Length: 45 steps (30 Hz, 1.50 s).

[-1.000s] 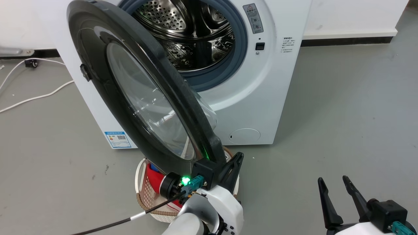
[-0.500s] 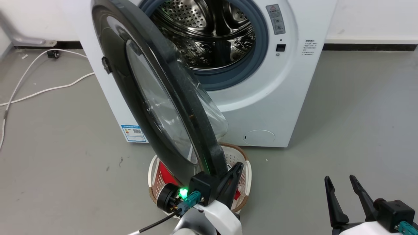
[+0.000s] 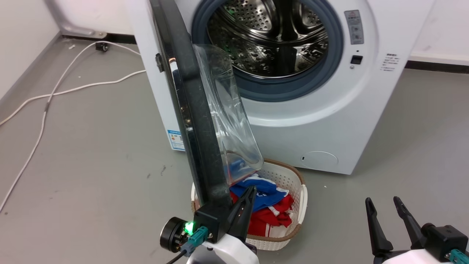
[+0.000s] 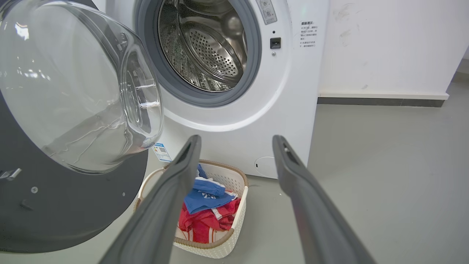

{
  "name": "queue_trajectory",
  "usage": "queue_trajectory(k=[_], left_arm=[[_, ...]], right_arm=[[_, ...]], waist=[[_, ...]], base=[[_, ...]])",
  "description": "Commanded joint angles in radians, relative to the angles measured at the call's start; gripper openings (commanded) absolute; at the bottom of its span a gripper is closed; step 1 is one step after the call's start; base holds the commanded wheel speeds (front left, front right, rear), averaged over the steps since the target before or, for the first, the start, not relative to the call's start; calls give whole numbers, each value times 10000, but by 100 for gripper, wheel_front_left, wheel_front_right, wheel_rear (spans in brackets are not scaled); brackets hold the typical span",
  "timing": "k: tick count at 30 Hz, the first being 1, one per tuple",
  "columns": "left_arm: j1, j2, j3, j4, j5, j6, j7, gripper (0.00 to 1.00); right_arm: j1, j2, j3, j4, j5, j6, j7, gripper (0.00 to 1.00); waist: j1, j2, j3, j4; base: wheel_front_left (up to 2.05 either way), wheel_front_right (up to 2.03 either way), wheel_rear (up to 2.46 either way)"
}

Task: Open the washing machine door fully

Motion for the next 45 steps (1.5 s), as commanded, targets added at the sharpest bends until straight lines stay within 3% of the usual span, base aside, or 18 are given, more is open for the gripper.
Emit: queue_trajectory(k=[1, 11, 20, 37, 45], left_arm=[[120, 159, 191, -52, -26, 172, -24, 0], [929, 598, 949, -658, -280, 929, -188, 0], [1057, 1333, 2243, -665, -866, 1153, -425, 0], [87, 2873, 5123, 796, -2390, 794, -1075, 0], [-577, 3639, 6127, 1613, -3035, 635, -809, 0]], right_arm=[[50, 8, -48, -14, 63, -2, 16, 100], [45, -18, -115, 11, 142, -2, 21, 100], [-72, -25, -131, -34, 123, -2, 42, 100], [-542, -499, -103, -333, 222, -2, 273, 100], [-880, -619, -130, -324, 282, -1, 241, 100]], waist=[[0, 0, 13, 240], [0, 0, 78, 1337], [0, 0, 225, 1789], [0, 0, 1411, 1303], [0, 0, 1918, 1108]], base=[[0, 0, 0], [0, 0, 0], [0, 0, 0], [0, 0, 0], [0, 0, 0]])
